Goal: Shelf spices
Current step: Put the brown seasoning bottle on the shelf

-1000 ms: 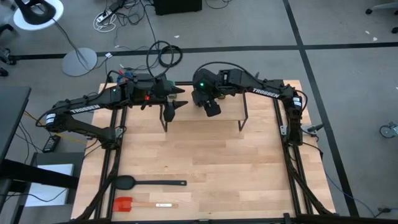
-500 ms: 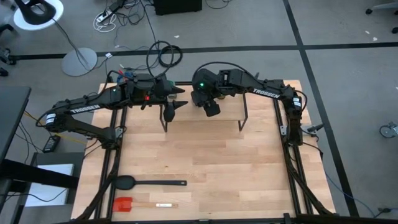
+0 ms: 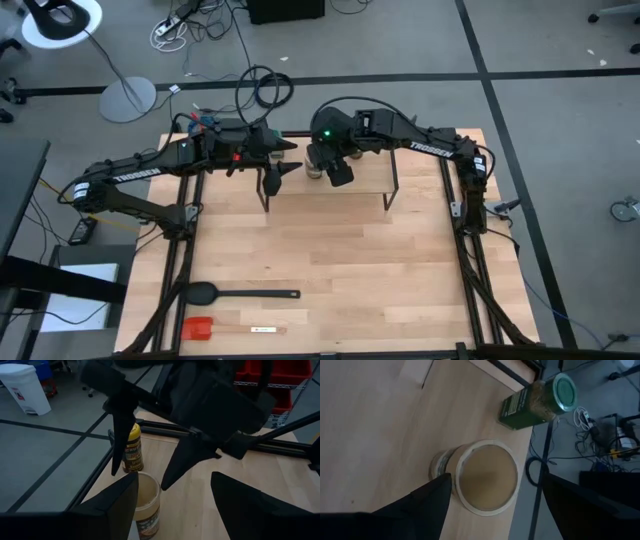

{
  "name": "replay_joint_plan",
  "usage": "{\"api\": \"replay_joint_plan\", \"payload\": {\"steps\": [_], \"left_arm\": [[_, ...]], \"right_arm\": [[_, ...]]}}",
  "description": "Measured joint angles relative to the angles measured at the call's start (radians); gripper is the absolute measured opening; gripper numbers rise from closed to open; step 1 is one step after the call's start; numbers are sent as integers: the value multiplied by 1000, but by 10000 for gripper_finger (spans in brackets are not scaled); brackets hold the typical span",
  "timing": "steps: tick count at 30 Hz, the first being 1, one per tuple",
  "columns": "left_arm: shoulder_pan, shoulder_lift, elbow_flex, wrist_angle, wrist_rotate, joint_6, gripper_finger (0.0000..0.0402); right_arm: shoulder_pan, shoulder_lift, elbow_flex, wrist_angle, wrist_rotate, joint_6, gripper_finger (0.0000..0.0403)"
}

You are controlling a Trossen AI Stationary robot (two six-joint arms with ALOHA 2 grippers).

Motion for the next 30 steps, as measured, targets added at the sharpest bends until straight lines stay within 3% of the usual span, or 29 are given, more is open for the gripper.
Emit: {"api": "replay_joint_plan", "payload": {"steps": [4,13,17,21,28,30], "left_arm": [[0,0,0,0,0,0,254],[0,0,0,-1,0,23,254],[0,0,0,-1,0,26,254],[0,0,0,3,0,27,254],[0,0,0,4,0,27,254],[0,0,0,4,1,27,254]], "right_arm": [[9,-3,0,-2,49,-3,308],[89,-34,0,14,54,14,305],[129,-31,-1,-10,32,41,282],[155,-30,-1,-9,-6,79,216],[147,-29,-14,-25,-65,174,38],[138,-29,-35,-24,-66,181,11]]}}
